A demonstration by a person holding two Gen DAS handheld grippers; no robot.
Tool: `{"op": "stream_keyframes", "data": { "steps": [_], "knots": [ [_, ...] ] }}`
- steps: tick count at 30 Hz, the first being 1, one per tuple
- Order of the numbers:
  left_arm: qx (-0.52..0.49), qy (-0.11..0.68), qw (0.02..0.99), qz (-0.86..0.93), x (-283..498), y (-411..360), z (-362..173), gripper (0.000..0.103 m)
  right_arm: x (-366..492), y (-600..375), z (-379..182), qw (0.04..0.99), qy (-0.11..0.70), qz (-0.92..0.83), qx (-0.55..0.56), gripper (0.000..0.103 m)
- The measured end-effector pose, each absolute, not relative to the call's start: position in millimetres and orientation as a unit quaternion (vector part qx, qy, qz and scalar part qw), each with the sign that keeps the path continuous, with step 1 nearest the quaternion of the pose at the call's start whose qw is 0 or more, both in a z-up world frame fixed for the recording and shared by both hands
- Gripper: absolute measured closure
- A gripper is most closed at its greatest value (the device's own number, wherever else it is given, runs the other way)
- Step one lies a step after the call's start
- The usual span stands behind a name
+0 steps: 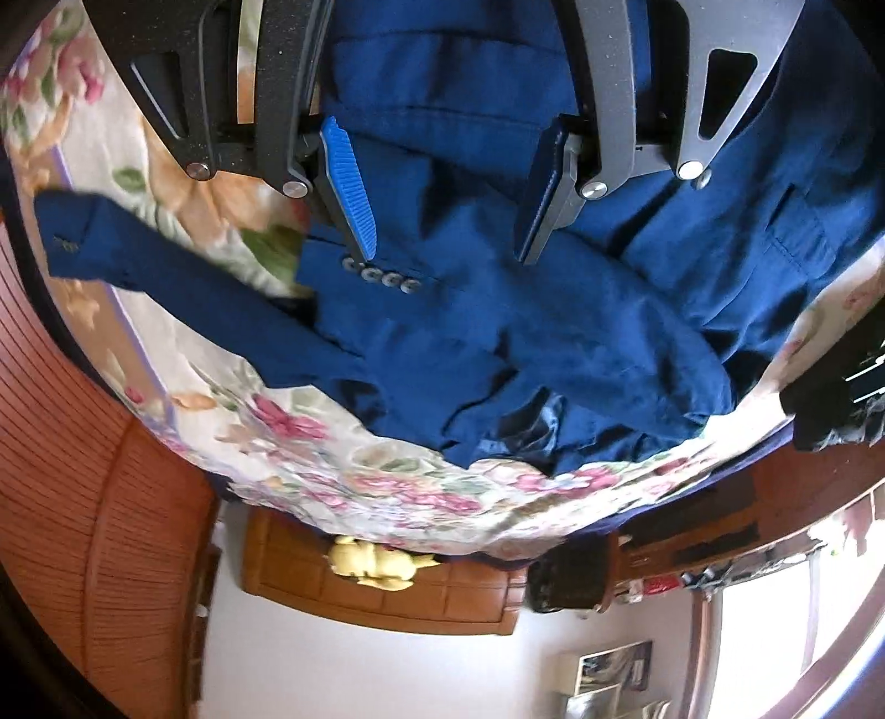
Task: Fold large clothes
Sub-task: 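Close the right gripper on the buttoned cuff of the other sleeve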
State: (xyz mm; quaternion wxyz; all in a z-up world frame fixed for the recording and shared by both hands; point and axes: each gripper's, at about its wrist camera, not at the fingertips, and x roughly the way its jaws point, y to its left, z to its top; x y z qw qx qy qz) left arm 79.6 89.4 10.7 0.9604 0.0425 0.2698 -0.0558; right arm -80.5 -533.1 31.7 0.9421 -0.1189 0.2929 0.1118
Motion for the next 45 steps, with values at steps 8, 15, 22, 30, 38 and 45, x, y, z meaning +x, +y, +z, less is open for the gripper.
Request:
{"op": "stream_keyframes", "data": {
  "steps": [8, 15, 22, 30, 38, 45],
  "knots": [
    [0.037, 0.267, 0.961, -0.07, 73.3, 77.9, 15.9, 0.025, -59.5, -568.8, 26.5, 0.943, 0.304, 0.12, -0.067, 0.025],
    [0.028, 0.245, 0.962, -0.114, 61.7, 36.3, 30.5, 0.025, -59.5, -638.3, 22.1, 0.946, 0.314, 0.05, -0.062, 0.025],
    [0.023, 0.256, 0.956, -0.141, 71.2, 0.3, 19.6, 0.025, -51.2, -718.0, 20.7, 0.945, 0.321, -0.032, -0.045, 0.025],
    [0.027, 0.274, 0.951, -0.139, 83.9, -17.6, 3.1, 0.025, -17.6, -791.4, 17.9, 0.939, 0.324, -0.113, -0.016, 0.025],
    [0.036, 0.296, 0.945, -0.138, 88.7, -23.8, -11.2, 0.025, 21.3, -841.1, 11.2, 0.927, 0.326, -0.187, 0.009, 0.025],
    [0.04, 0.306, 0.941, -0.14, 91.6, -26.8, -16.2, 0.025, 35.1, -867.6, 10.7, 0.917, 0.315, -0.244, 0.02, 0.025]
  ]
}}
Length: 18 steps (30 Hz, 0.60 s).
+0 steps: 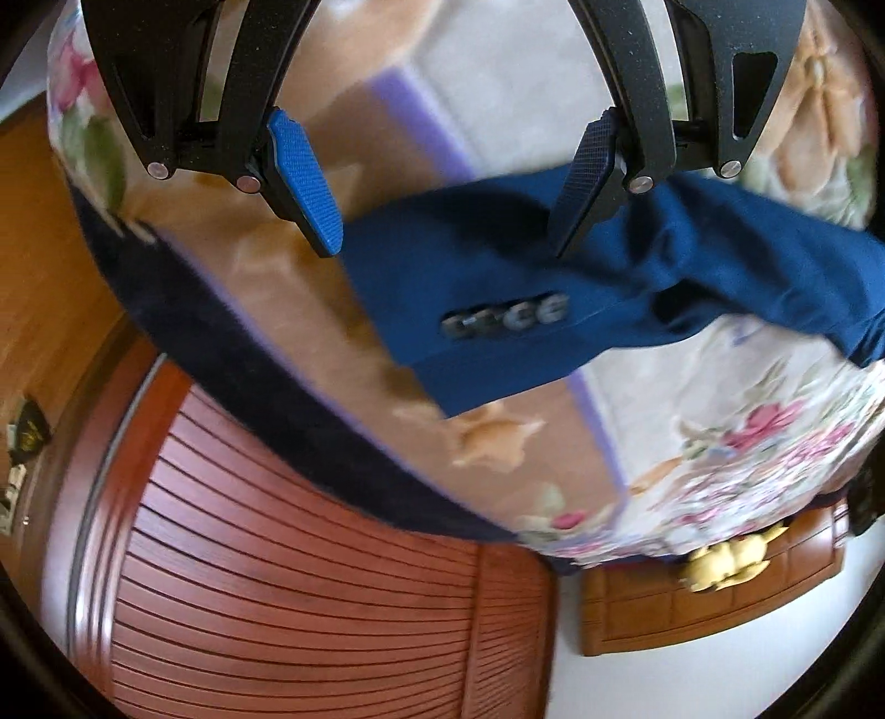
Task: Fold large clothes
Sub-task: 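Close the right gripper on the buttoned cuff of the other sleeve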
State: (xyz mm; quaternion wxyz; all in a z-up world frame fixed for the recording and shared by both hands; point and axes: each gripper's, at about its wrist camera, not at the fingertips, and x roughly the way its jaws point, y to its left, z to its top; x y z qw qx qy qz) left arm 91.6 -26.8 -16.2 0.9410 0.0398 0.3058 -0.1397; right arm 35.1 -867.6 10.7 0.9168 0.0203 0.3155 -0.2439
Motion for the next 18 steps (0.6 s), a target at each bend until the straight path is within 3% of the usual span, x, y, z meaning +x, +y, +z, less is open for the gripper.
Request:
{"op": "stream_keyframes", "data": {
  "steps": [12, 15, 17, 18],
  "knots": [
    [0.039, 0.307, 0.941, -0.139, 91.0, -27.1, -16.5, 0.025, 65.2, -883.3, -14.7, 0.898, 0.369, -0.234, 0.05, 0.025],
    [0.04, 0.306, 0.941, -0.139, 90.8, -27.1, -16.2, 0.025, 68.0, -877.7, -15.1, 0.901, 0.37, -0.225, 0.037, 0.049],
    [0.04, 0.304, 0.942, -0.139, 90.3, -26.6, -15.9, 0.025, 66.7, -873.4, -14.6, 0.905, 0.368, -0.21, 0.03, 0.08],
    [0.04, 0.302, 0.943, -0.138, 89.4, -25.6, -15.4, 0.025, 64.0, -867.8, -13.2, 0.908, 0.366, -0.202, 0.023, 0.084]
  ]
}}
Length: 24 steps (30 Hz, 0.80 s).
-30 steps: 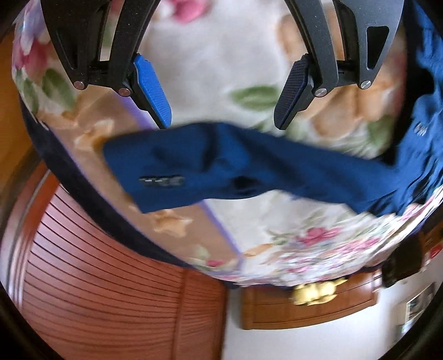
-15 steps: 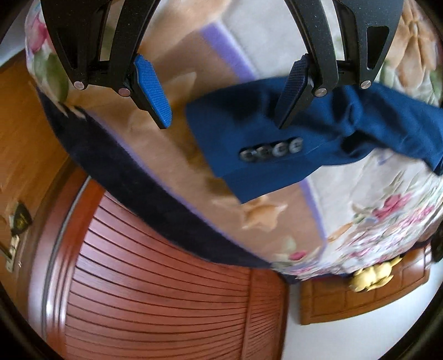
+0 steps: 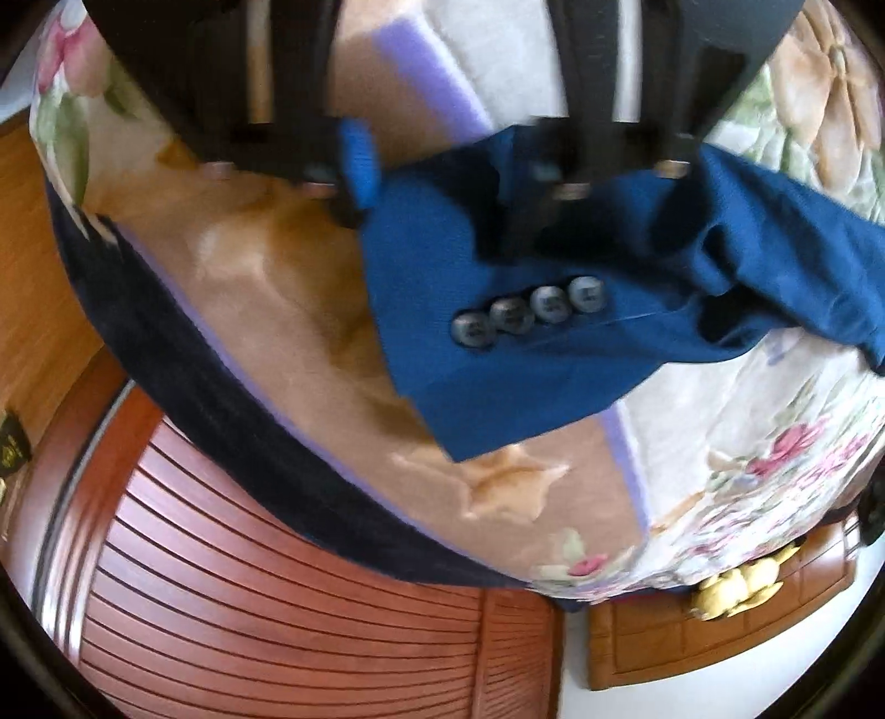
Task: Fold large clothes
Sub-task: 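Close the right gripper on the buttoned cuff of the other sleeve, then lift the sleeve and lay it across the jacket, opening the right gripper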
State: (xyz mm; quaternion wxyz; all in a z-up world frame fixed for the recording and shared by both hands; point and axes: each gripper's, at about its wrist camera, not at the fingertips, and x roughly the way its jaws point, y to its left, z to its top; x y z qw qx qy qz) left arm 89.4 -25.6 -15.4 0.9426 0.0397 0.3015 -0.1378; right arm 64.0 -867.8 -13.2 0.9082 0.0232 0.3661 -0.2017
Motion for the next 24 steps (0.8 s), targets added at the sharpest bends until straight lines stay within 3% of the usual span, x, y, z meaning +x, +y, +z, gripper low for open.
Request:
{"op": "stream_keyframes", "data": {
  "steps": [4, 14, 24],
  "knots": [
    [0.037, 0.29, 0.947, -0.135, 85.0, -21.2, -11.2, 0.025, 49.6, -847.5, 2.0, 0.923, 0.337, -0.183, -0.004, 0.091],
    [0.027, 0.259, 0.956, -0.136, 69.3, -5.1, 10.0, 0.025, -19.7, -765.4, 71.3, 0.958, 0.245, -0.14, -0.057, 0.091],
    [0.013, 0.245, 0.961, -0.126, 63.7, 13.5, 19.5, 0.025, -71.0, -693.8, 115.9, 0.971, 0.208, -0.078, -0.092, 0.092]
  ]
}}
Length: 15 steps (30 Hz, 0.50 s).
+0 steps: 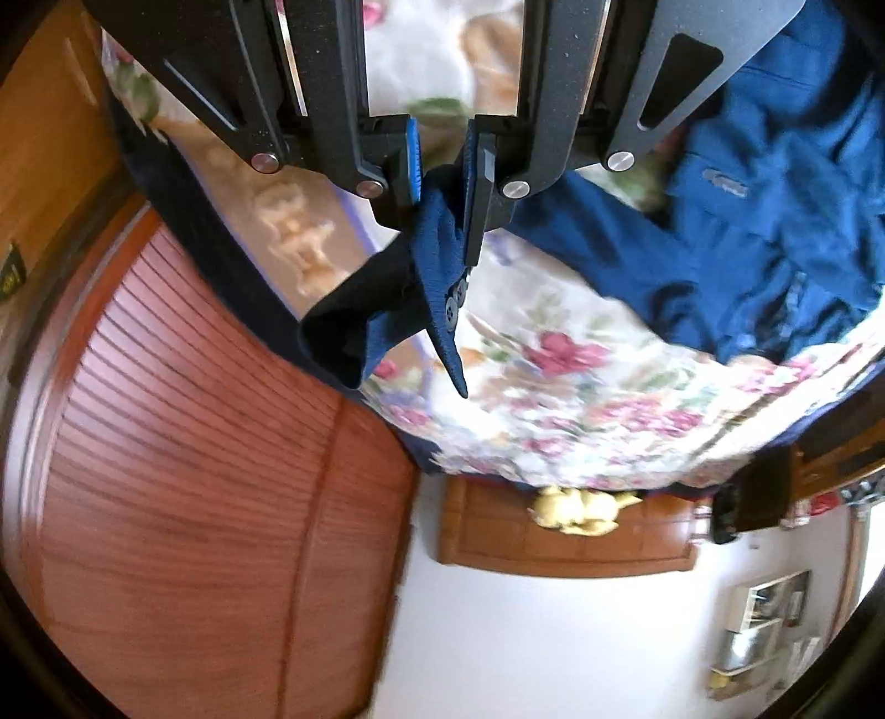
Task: Fold large clothes
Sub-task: 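Lift the sleeve and lay it across the jacket, opening the right gripper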
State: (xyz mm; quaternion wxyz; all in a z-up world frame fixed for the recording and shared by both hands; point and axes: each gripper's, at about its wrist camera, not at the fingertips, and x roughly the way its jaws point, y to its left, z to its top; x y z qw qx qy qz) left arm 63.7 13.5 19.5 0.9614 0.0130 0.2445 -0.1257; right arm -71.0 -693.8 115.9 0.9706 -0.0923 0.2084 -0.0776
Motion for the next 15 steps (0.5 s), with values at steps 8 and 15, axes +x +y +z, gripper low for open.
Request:
{"op": "stream_keyframes", "data": {
  "steps": [8, 15],
  "knots": [
    [0.006, 0.24, 0.964, -0.117, 61.7, 23.6, 21.7, 0.025, -118.0, -606.2, 164.4, 0.98, 0.148, 0.026, -0.127, 0.092],
    [-0.005, 0.234, 0.966, -0.106, 57.4, 38.7, 25.0, 0.025, -149.2, -539.5, 189.3, 0.976, 0.118, 0.114, -0.144, 0.092]
  ]
}}
